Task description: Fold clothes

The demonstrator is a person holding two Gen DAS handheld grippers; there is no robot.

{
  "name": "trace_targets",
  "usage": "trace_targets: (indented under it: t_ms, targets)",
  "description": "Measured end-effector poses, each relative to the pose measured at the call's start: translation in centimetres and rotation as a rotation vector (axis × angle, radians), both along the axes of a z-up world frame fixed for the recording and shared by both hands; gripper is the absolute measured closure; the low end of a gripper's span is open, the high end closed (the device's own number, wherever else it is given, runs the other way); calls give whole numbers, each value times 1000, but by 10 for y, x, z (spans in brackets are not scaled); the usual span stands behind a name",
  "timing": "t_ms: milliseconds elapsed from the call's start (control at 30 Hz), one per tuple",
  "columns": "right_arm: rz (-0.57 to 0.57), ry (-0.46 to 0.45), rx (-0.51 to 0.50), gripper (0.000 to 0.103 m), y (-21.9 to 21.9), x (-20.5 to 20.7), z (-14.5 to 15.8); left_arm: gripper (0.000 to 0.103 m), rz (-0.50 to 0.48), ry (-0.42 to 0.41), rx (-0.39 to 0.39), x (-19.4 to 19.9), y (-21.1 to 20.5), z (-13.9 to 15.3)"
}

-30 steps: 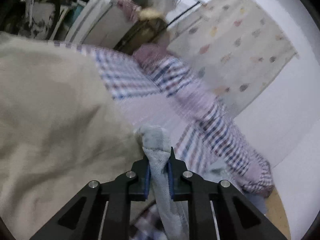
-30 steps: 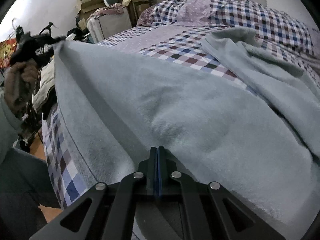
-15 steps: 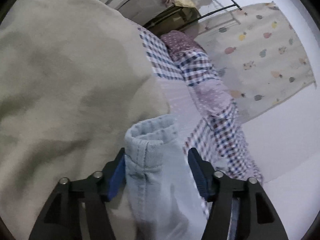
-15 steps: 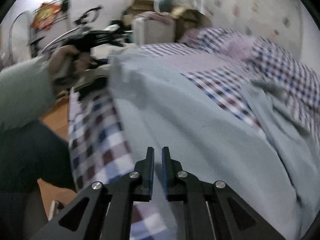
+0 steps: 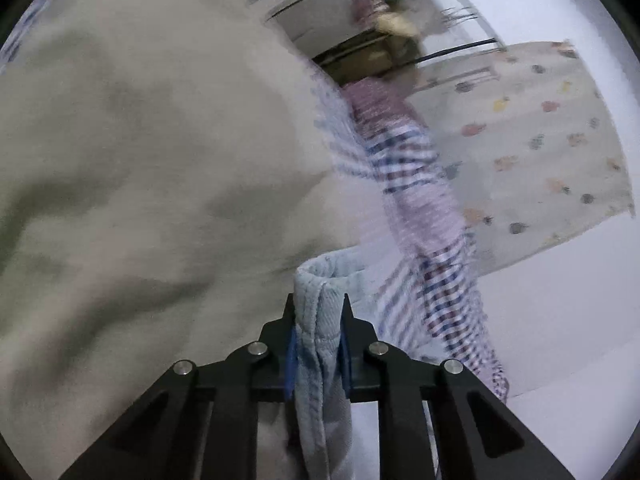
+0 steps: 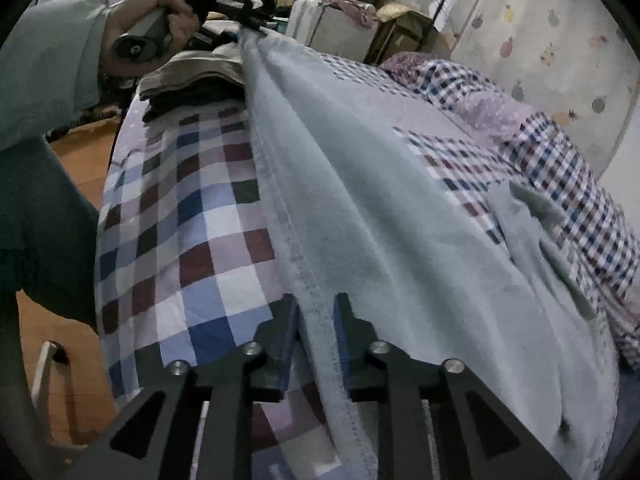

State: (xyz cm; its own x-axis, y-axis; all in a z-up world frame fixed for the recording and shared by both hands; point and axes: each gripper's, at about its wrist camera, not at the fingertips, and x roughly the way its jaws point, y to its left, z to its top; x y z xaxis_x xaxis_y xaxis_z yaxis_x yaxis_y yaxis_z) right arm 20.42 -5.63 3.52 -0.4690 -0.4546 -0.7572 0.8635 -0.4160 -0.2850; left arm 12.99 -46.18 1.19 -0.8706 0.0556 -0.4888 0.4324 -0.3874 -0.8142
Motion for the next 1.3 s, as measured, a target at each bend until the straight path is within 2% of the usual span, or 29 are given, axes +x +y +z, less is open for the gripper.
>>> trace_targets:
  t_ms: [67, 100, 200, 233, 267, 300, 367, 467, 533, 600, 667, 733, 767, 833, 867, 900, 933, 967, 1000, 1067, 1167, 1233, 1300]
  targets:
    - [1, -21, 7, 66, -1, -1, -4, 87, 1, 25, -20, 2, 2, 7]
    - [1, -31, 10, 65, -2, -1, -6, 86, 1, 37, -30, 2, 4, 10]
    - [-25, -63, -4, 66, -2, -7, -9, 87, 9, -33, 30, 0, -6, -14]
    - [-44, -80, -17, 68, -2, -11, -9, 86, 11, -35, 51, 0, -8, -18]
    - [-69, -76, -22, 85, -2, -13, -8, 86, 12, -34, 70, 0, -9, -22]
    - [-98, -58, -18, 97, -2, -15, -7, 86, 10, -31, 72, -1, -9, -22]
    - [-103, -60, -13, 101, -4, -14, 0, 86, 8, -30, 63, -3, -8, -20]
    - [-39, 7, -17, 101, -3, 13, 25, 87, 20, -14, 67, 0, -8, -14]
    - [8, 12, -40, 101, 2, 33, 44, 87, 29, 80, 40, 14, -8, 7]
    - [51, -7, -82, 99, 9, 52, 61, 87, 34, 122, -29, 20, -6, 21]
    - [17, -74, -134, 96, 14, 50, 51, 87, 29, 84, -70, 15, -6, 17]
    - [-33, -162, -74, 96, 15, 43, 27, 87, 43, 7, -61, 14, -10, 0]
    - [-68, -183, -11, 96, 18, 42, 16, 87, 53, -14, -44, 14, -12, -8]
    - [-89, -168, -6, 96, 33, 49, 17, 87, 61, -36, -30, 14, -14, -16]
    - [-123, -162, -39, 88, 48, 50, 24, 87, 59, -32, -36, 14, -14, -15]
    - [-158, -157, -72, 73, 63, 51, 31, 86, 52, -34, -62, 12, -13, -11]
    - [-219, -156, -110, 65, 81, 48, 38, 86, 47, -38, -83, 10, -11, -9]
    - [-309, -155, -156, 50, 106, 45, 45, 86, 49, -39, -91, 11, -12, -8]
    - [-400, -155, -203, 41, 132, 41, 52, 86, 51, -39, -96, 13, -12, -8]
    - [-638, -182, -327, 38, 198, 29, 61, 86, 57, -40, -105, 17, -13, -8]
    - [-998, -252, -533, 38, 300, 30, 63, 86, 67, -22, -74, 22, -17, -10]
    - [-1205, -284, -649, 38, 358, 45, 55, 87, 66, -18, -75, 21, -18, -9]
    - [-1343, -309, -731, 37, 397, 61, 47, 87, 61, -18, -83, 21, -17, -8]
